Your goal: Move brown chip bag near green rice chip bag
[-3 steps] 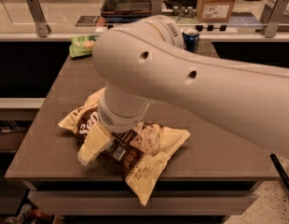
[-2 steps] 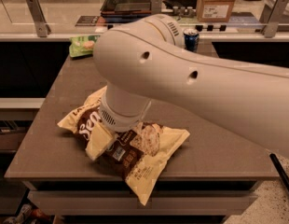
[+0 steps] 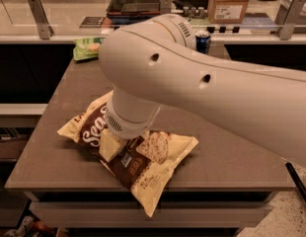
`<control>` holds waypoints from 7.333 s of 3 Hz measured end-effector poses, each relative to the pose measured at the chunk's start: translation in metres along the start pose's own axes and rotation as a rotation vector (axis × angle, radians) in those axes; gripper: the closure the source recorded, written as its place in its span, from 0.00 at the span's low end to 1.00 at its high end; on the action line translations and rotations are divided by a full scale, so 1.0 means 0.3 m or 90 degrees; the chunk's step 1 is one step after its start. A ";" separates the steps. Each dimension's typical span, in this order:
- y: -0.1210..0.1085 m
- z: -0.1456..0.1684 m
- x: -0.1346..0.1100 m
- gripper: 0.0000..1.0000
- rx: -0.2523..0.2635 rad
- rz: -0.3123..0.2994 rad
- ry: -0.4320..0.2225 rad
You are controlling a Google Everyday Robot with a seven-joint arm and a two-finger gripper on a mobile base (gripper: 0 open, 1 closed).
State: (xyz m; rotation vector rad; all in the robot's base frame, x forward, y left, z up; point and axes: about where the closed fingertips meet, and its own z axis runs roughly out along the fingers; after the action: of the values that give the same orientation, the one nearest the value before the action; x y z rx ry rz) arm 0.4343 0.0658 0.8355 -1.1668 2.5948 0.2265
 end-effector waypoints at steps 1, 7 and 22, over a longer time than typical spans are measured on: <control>0.002 -0.002 -0.001 0.87 0.000 -0.001 0.000; 0.002 -0.023 -0.008 1.00 0.001 -0.001 -0.001; -0.617 -0.105 -0.813 1.00 0.195 -0.239 -0.409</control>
Offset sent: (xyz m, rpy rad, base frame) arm -0.0004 0.0004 0.0004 -0.0002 -0.0009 0.0011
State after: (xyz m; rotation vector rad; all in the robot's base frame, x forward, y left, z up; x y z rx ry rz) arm 0.7212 0.1076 0.9391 -1.1940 1.7525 0.0933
